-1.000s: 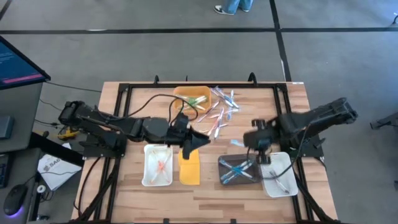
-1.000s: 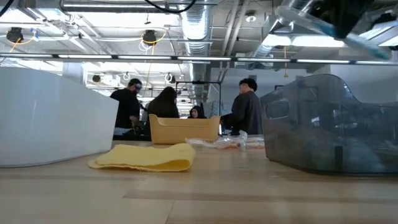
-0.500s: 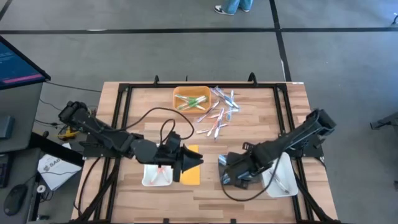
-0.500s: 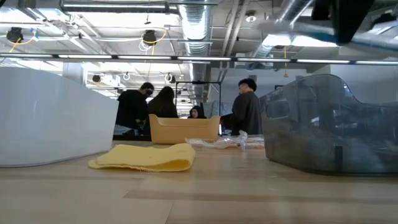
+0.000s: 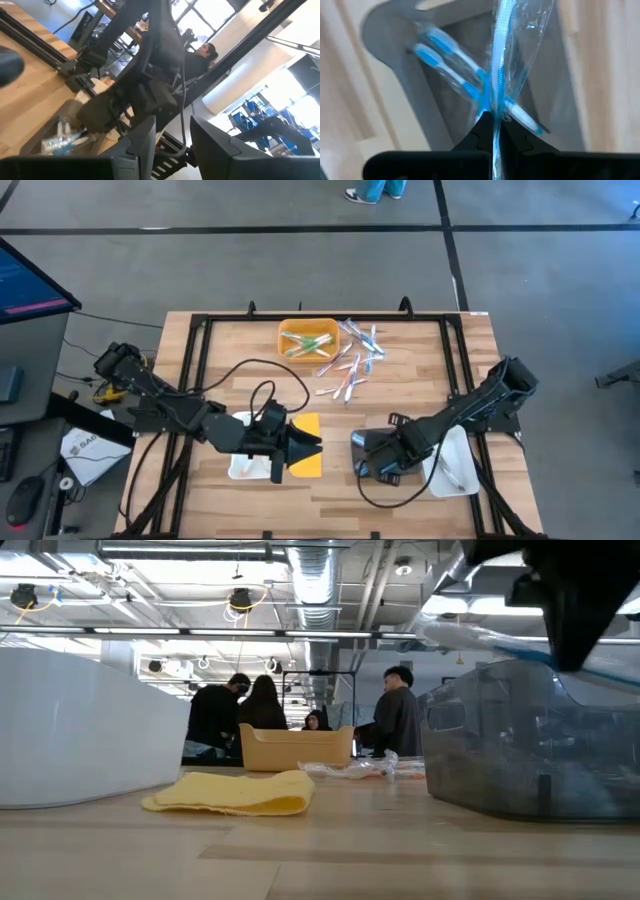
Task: Pick & Place Toothbrushes
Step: Put the blue toothbrush into the black bin
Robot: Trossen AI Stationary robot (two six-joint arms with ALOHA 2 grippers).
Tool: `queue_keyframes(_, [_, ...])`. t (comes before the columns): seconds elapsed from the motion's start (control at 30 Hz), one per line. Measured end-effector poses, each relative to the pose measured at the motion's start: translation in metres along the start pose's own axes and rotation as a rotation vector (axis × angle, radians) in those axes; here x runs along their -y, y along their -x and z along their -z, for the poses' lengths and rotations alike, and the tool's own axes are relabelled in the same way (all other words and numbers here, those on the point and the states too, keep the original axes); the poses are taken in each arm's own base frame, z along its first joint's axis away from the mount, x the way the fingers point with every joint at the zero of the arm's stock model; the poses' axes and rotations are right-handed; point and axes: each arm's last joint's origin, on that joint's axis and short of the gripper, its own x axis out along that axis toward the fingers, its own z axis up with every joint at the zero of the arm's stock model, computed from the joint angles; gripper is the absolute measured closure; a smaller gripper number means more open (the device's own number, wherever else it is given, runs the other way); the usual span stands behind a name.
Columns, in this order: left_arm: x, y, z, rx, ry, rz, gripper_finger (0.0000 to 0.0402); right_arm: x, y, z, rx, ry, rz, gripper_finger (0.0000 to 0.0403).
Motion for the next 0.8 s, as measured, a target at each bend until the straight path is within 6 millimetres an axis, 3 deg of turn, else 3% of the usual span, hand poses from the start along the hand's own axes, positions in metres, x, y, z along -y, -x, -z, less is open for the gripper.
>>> queue_keyframes(0.17, [0.001, 0.001, 0.000, 0.023, -0.002, -0.019, 0.0285, 0.000, -0.018, 0.006, -0.019, -0.024, -0.045, 0.0403])
queue_keyframes(0.8, [0.000, 0.001, -0.001, 0.048, -0.007, -0.035, 0.0285, 0.018, -0.047, 0.010, -0.114, -0.040, -0.075, 0.0395])
